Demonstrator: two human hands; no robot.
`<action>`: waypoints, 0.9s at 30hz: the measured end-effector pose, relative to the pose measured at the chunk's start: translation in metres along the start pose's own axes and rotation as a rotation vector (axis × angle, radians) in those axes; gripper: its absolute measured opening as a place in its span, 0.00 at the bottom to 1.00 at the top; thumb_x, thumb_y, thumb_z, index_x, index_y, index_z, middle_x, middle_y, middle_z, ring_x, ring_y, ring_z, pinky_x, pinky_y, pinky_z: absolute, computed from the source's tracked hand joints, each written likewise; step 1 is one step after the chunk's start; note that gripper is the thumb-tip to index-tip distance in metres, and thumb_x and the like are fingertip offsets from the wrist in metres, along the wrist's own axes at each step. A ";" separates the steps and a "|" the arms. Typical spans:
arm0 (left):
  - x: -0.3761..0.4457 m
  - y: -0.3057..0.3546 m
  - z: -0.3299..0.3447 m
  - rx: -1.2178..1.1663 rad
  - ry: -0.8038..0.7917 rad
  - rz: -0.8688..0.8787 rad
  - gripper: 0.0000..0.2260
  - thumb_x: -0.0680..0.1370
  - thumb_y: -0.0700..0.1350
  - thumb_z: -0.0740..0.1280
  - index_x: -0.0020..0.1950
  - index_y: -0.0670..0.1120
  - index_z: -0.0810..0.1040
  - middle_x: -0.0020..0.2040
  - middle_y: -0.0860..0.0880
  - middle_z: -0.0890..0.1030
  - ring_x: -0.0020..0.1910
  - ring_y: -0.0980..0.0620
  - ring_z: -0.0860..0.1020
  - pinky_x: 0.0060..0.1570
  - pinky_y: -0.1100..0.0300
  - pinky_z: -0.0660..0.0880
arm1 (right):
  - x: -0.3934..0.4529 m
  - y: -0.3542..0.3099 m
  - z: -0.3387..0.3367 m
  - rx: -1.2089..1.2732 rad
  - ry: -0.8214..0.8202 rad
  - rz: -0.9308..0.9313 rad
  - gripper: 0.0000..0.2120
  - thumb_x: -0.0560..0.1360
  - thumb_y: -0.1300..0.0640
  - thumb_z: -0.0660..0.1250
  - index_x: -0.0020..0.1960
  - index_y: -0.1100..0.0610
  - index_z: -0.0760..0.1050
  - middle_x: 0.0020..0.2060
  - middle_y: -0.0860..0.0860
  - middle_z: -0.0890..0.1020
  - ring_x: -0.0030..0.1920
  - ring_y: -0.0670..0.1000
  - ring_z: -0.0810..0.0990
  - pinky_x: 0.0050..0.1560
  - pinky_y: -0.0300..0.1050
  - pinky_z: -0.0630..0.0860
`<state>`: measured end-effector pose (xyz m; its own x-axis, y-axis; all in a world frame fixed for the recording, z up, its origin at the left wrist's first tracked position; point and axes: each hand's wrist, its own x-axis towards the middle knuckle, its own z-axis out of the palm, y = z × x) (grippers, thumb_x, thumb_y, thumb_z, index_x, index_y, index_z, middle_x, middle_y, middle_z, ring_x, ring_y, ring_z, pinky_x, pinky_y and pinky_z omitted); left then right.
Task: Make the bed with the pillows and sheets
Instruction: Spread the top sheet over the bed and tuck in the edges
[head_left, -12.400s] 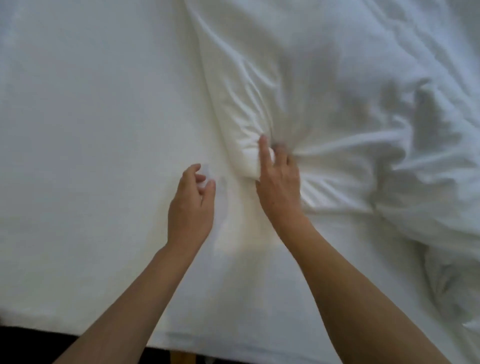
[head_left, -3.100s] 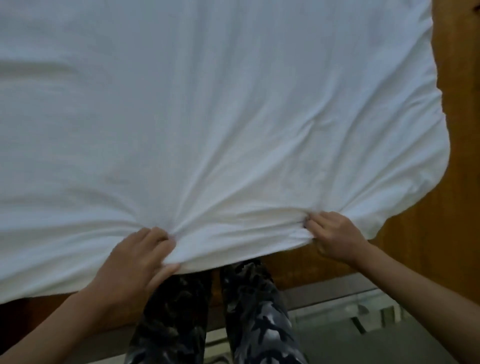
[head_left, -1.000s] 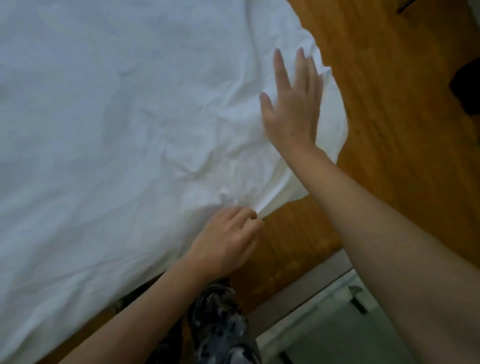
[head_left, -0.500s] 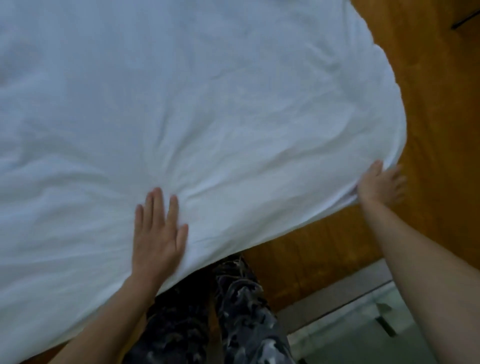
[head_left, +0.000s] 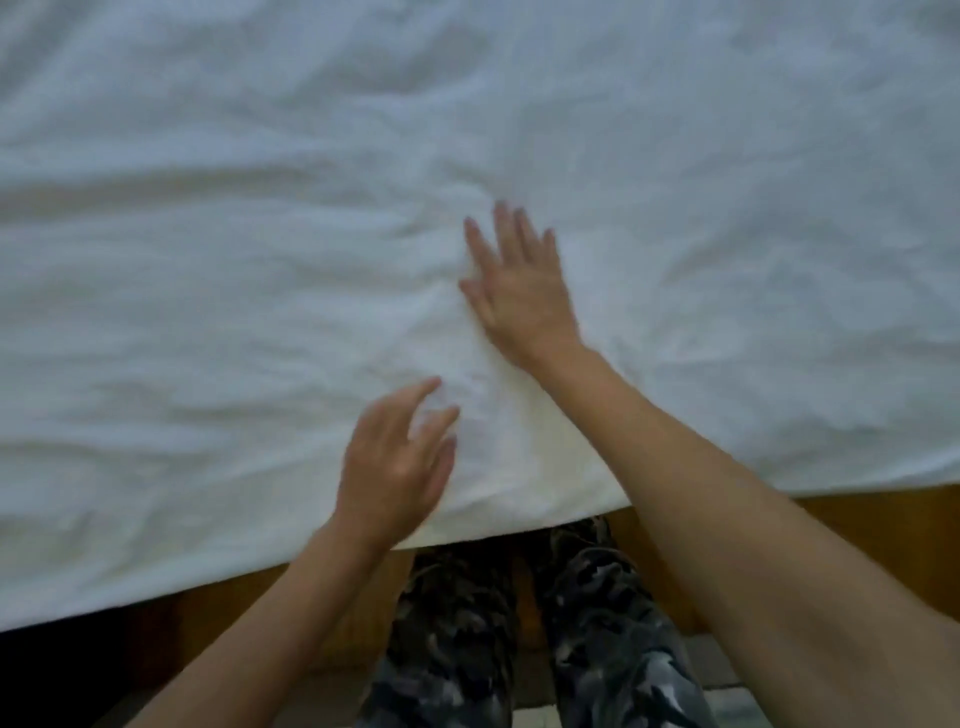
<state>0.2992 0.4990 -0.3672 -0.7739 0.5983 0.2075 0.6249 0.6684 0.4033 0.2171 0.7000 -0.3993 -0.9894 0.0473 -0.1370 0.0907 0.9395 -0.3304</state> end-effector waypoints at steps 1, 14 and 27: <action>0.001 -0.028 -0.016 0.069 0.084 -0.128 0.11 0.79 0.42 0.64 0.60 0.40 0.76 0.63 0.35 0.76 0.61 0.39 0.73 0.60 0.47 0.71 | -0.001 -0.042 0.020 0.010 -0.050 -0.105 0.29 0.78 0.43 0.48 0.76 0.53 0.62 0.75 0.62 0.59 0.75 0.62 0.56 0.73 0.60 0.49; -0.113 -0.236 -0.070 0.364 -0.124 -0.699 0.26 0.82 0.53 0.50 0.78 0.42 0.58 0.77 0.34 0.57 0.75 0.35 0.57 0.72 0.41 0.53 | -0.140 -0.256 0.096 0.335 -0.343 -0.914 0.07 0.77 0.61 0.63 0.51 0.62 0.79 0.45 0.57 0.82 0.46 0.58 0.78 0.47 0.51 0.76; -0.242 -0.153 -0.059 -0.068 0.133 -1.746 0.21 0.83 0.49 0.56 0.73 0.40 0.65 0.70 0.36 0.68 0.67 0.36 0.68 0.64 0.41 0.67 | -0.040 -0.106 0.080 -0.188 0.023 -0.126 0.27 0.80 0.49 0.51 0.76 0.58 0.60 0.75 0.63 0.60 0.75 0.62 0.58 0.73 0.60 0.51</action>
<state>0.3851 0.2259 -0.4260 -0.4792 -0.7770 -0.4082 -0.8774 0.4119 0.2459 0.2562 0.5717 -0.4335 -0.9941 -0.0691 -0.0836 -0.0547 0.9850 -0.1639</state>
